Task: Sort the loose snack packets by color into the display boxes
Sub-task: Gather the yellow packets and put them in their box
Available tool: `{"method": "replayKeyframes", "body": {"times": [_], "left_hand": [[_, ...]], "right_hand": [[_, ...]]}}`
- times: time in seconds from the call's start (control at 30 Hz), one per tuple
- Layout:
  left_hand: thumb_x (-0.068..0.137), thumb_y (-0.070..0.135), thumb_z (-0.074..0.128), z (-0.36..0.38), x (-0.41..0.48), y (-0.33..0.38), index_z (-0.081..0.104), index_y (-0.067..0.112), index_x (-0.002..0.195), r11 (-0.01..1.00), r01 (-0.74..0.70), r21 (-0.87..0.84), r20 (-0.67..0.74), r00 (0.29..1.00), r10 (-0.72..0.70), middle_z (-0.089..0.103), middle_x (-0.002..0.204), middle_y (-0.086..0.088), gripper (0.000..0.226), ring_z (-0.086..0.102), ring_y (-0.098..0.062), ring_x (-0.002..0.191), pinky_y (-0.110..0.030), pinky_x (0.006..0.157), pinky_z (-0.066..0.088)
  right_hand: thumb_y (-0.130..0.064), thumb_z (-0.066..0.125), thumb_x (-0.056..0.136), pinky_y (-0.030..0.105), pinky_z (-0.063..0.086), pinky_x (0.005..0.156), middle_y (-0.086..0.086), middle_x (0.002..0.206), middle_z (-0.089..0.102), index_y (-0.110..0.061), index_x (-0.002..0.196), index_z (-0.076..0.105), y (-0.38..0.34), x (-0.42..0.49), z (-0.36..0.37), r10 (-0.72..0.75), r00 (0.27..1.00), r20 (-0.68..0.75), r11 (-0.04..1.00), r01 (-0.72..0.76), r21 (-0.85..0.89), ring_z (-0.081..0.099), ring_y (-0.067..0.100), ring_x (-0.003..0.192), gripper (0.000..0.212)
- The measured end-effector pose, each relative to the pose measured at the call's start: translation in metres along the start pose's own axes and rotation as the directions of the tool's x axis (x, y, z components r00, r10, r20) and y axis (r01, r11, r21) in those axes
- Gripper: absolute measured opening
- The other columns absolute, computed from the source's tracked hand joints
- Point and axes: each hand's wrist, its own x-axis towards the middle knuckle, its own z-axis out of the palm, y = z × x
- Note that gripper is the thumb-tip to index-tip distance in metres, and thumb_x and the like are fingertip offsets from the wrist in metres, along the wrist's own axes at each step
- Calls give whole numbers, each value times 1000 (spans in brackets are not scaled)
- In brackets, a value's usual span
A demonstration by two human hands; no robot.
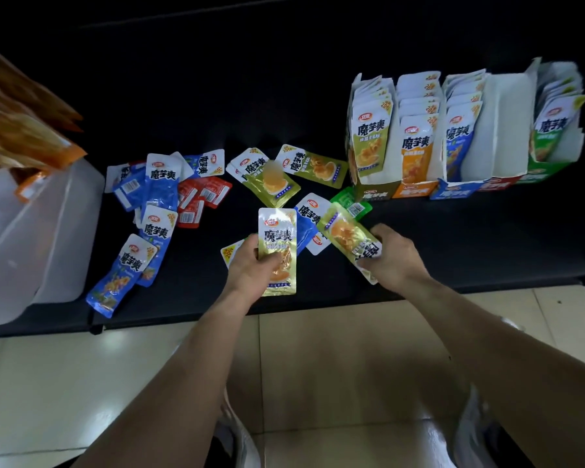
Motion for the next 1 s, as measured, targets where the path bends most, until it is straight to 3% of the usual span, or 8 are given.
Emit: {"method": "replayKeyframes", "body": {"times": [0.17,0.3,0.4,0.57,0.67,0.73,0.87,1.0], "left_hand": [[103,18,51,-6,-3,8,60,24,116,994,-1,-106,-17,1000,-1,69,95,8,17,67,-5,79,-12,55,48],[103,15,51,-3,-5,15,65,32,103,973,5,-229,-29,999,-12,72,95,7,22,69,-15,86,-31,79,55],[102,13,52,3,-9,21,64,34,94,971,0,-241,-25,1000,-6,72,92,8,25,68,-8,80,-29,79,54],[101,24,56,22,-21,28,56,32,134,978,46,-206,88,996,-28,57,129,14,34,56,-7,117,-35,109,40],[103,22,54,28,-21,25,64,28,115,967,49,-251,182,983,-3,71,100,22,17,66,4,92,-25,88,52],[99,26,61,27,-18,22,64,29,103,984,12,-179,208,978,25,75,84,18,6,71,2,77,-19,71,54],[92,18,69,13,0,11,62,25,107,995,-23,-100,34,999,26,74,93,4,18,73,-16,82,-29,72,59],[98,13,60,-6,16,2,56,23,117,995,6,-101,-91,996,-15,68,98,5,22,67,-8,81,-15,54,48]], "right_hand": [[-10,71,88,18,45,67,-11,93,70,-30,100,68,3,-10,-32,-130,989,72,975,114,192,65,10,90,23],[-10,70,91,26,54,75,-5,96,74,-25,105,73,-1,-14,-55,-164,984,73,953,139,270,69,11,91,20],[-10,73,89,34,60,73,2,97,75,-19,101,71,-9,-11,-63,-181,980,80,930,144,338,72,16,88,15],[-10,78,85,25,59,60,5,92,72,-11,97,70,-41,-3,-52,-244,960,139,904,174,390,71,16,83,14],[-11,82,81,25,58,57,0,85,70,-18,85,67,-64,4,-29,-252,961,114,890,183,418,70,16,80,17],[-22,87,76,30,56,60,-5,84,68,-19,84,66,-76,9,-12,-222,975,28,913,198,358,68,13,79,23],[-49,60,94,34,51,77,-3,114,62,-23,119,61,-88,20,20,-253,944,-211,957,277,93,62,19,101,36],[-42,39,104,45,29,117,7,166,13,-18,158,20,-79,50,44,-378,923,-66,877,335,-346,21,28,150,63]]}}
